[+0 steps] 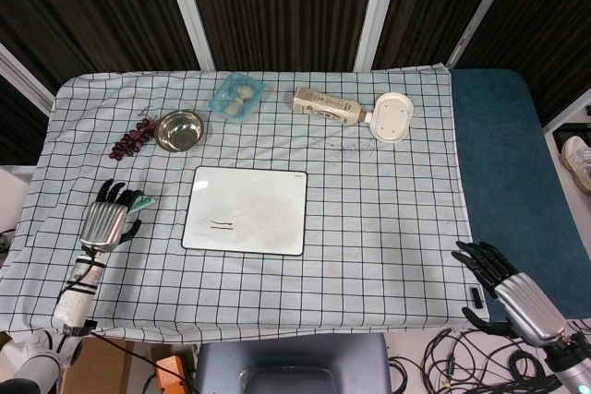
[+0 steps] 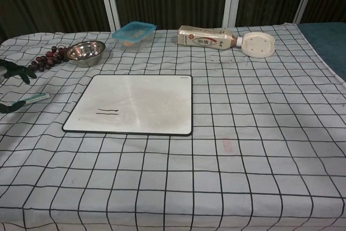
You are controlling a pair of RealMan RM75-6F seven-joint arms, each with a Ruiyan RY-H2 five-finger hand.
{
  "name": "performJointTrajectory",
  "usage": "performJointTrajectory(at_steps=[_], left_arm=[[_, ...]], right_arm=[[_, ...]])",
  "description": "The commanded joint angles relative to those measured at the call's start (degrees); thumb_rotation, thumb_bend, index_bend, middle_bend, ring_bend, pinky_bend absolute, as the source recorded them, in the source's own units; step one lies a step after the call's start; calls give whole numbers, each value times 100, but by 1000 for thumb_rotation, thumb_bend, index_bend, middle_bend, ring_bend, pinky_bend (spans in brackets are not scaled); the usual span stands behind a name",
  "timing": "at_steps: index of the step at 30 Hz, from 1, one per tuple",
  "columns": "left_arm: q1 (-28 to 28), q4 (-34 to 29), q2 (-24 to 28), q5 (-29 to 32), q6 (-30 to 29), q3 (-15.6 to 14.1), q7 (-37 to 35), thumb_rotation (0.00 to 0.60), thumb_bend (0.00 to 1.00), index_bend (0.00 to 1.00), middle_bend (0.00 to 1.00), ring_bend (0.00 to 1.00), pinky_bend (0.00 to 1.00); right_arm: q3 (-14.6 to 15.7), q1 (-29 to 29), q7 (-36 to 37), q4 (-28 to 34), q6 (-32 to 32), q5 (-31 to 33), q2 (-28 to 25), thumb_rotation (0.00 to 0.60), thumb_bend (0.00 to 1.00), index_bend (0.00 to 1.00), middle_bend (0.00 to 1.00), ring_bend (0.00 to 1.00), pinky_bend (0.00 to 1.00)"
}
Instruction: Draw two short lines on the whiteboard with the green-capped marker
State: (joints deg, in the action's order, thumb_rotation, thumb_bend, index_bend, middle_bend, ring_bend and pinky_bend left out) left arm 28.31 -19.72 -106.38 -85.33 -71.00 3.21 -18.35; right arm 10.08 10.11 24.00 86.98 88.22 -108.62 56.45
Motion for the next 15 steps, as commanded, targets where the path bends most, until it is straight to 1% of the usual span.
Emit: performJointTrajectory(at_steps=[1,2,3,4,5,6,8,9,10,12,15], left_arm=[[-441,-914,598,-181,-1111,-75,-104,600,335,275,271,106,112],[-587,-1264,783,-202,-1393,-82,-69,600,334,255,243,86,111],[-833,-1884,1091,-244,-1773,-128,35,600,333,219,202,55,103],[-1054,-2465,1374,-266,-2023,-191,183,600,333,188,166,34,93],[-1266,-3123,1691,-280,-2192,-280,412,600,332,138,106,12,77],[-1608,-4135,2179,-254,-2388,-446,801,600,333,95,54,1,62],[-2083,-5537,2856,-151,-2623,-720,1550,600,332,42,8,0,51],[-2285,-6188,3204,-165,-2744,-892,2097,600,333,21,2,0,45],[-2382,-6544,3400,-203,-2792,-996,2372,600,332,12,1,0,42],[-2501,-7030,3622,-304,-2865,-1091,2514,600,332,1,0,0,38],[-2568,-7165,3705,-397,-2874,-1086,2718,600,333,0,0,0,28]], right_arm=[[-7,-4,-44,15,-26,27,9,600,283,0,0,0,13],[-9,-10,-62,26,-32,41,11,600,283,0,0,0,13],[-15,-24,-79,49,-35,77,11,600,283,0,0,0,12],[-26,-38,-94,71,-39,121,9,600,283,0,0,0,12],[-37,-49,-115,96,-51,168,8,600,283,0,0,0,12],[-56,-71,-163,146,-106,288,-1,600,283,0,0,0,12],[-69,-83,-310,251,-316,529,-46,600,283,0,0,0,12],[-81,-63,-453,329,-479,655,-79,600,283,0,0,0,13],[-102,-48,-570,377,-573,735,-87,600,283,0,0,0,13],[-173,-53,-881,461,-666,871,-41,600,283,0,0,0,12],[-225,-99,-1245,520,-690,947,49,600,283,0,0,0,12]])
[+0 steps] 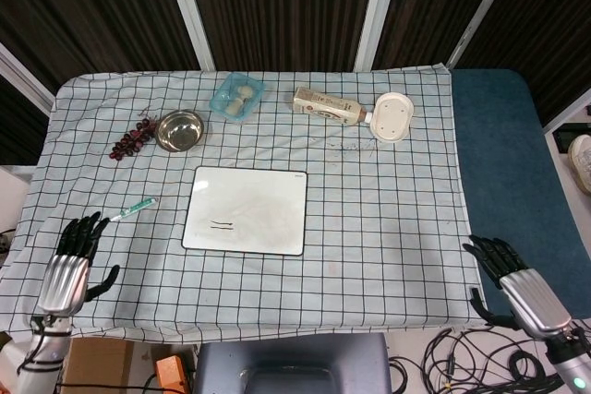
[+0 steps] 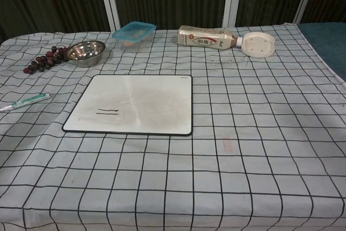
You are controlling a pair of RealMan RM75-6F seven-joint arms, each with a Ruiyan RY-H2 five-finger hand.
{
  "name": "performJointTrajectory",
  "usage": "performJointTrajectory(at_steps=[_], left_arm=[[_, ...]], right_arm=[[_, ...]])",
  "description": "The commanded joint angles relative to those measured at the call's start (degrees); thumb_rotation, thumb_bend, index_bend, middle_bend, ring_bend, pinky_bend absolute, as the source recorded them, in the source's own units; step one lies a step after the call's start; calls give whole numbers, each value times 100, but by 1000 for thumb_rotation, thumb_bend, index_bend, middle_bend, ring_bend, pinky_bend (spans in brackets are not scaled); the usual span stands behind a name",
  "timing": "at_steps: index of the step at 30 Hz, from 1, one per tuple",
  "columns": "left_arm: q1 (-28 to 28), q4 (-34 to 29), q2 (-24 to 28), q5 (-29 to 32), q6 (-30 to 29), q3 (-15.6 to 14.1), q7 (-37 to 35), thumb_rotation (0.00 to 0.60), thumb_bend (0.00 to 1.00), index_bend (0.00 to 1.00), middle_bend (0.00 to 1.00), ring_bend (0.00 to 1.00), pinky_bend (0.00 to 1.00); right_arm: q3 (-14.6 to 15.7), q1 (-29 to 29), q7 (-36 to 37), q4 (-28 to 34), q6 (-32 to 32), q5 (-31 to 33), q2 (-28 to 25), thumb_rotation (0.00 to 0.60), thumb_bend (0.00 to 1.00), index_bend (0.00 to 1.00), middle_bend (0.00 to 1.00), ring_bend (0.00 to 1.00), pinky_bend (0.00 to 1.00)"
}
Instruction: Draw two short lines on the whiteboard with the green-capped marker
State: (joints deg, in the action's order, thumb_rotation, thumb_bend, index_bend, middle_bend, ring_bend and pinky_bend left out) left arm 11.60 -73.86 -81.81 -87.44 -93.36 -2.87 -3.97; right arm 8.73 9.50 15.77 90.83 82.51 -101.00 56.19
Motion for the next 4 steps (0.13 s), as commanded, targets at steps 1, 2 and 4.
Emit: performJointTrajectory(at_steps=[1,2,4], left_arm=[[-913,-1768,1247,-205,-649,-456,1309,600,333,0,0,0,23],[-928,-1774,1243,-226,-662,-433,1321,600,333,0,0,0,17],[-973,-1758,1219,-257,-701,-375,1340,600,333,0,0,0,9]], right_arm=[[-96,-56,-505,150,-122,207,91,600,283,0,0,0,13],[-107,-74,-579,165,-128,243,103,600,283,0,0,0,12],[-147,-115,-756,203,-143,352,125,600,283,0,0,0,12]])
